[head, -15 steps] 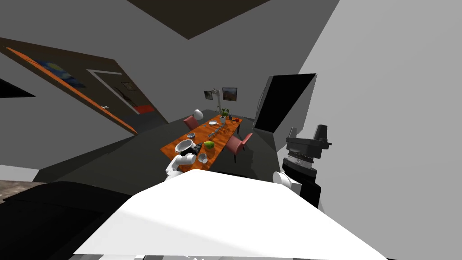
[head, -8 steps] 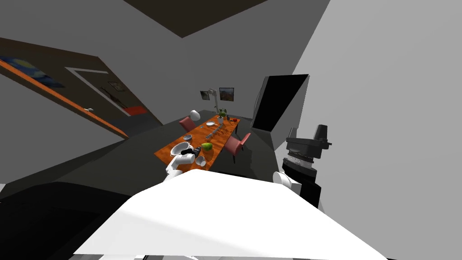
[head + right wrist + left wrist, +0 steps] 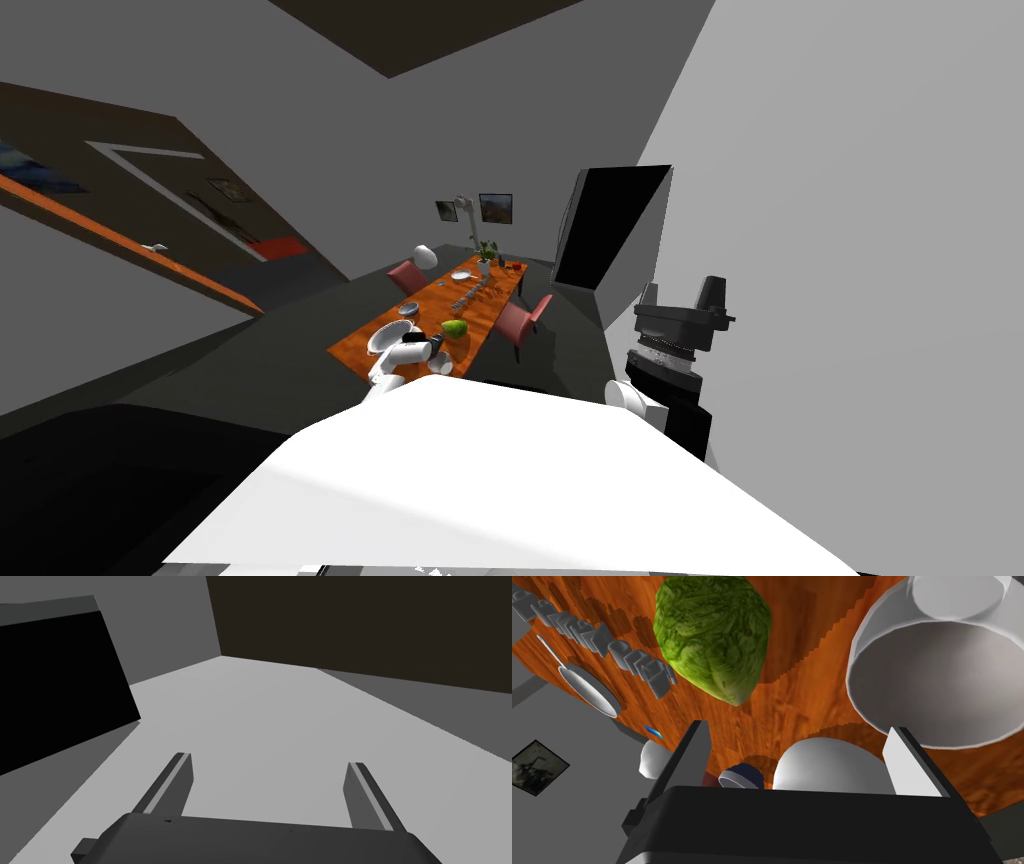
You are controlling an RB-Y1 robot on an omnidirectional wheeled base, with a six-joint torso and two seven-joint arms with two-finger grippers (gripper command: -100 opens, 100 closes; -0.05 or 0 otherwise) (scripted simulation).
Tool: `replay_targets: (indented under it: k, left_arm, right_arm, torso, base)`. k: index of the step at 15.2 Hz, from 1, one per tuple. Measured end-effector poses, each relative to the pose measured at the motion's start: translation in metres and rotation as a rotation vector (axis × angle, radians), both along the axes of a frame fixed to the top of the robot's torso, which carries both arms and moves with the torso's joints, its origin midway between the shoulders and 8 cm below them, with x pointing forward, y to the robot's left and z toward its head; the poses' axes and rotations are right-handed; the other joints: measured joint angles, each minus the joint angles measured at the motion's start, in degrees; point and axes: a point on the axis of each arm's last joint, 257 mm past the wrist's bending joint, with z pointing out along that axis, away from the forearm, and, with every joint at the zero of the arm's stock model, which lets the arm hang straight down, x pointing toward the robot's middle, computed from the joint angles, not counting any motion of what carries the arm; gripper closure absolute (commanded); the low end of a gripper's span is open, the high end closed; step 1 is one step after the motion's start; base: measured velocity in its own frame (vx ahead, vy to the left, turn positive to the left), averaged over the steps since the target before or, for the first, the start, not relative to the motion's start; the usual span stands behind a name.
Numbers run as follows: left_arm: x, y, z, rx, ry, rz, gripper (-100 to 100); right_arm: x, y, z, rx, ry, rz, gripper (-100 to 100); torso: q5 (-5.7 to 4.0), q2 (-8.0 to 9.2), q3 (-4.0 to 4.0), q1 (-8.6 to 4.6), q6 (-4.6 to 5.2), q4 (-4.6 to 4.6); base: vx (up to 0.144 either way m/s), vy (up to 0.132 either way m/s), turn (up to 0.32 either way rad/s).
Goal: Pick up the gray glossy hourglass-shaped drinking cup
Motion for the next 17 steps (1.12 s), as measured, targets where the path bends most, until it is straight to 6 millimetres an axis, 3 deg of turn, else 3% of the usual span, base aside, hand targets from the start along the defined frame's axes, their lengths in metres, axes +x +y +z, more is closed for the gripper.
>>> replay_targets:
  k: [13,17]
  left_arm:
    - [-0.060,-0.003,-0.040,-0.104,0.254,0.048,-100]
    - [-0.066,-0.005,-0.048,-0.116,0.277,0.054,-100]
  right_arm:
    - [0.000,0.000,0.000,0.000,0.000,0.000,0]
    - [0.000,0.000,0.000,0.000,0.000,0.000,0]
  torso:
    - [0.00,-0.01,-0.01,0.01,0.01,0.00]
    - [0.01,0.06,0.03,0.03,0.00,0.01]
  base:
    - [0.025,0.015,-0.075]
    - [0.005,0.021,-0.025]
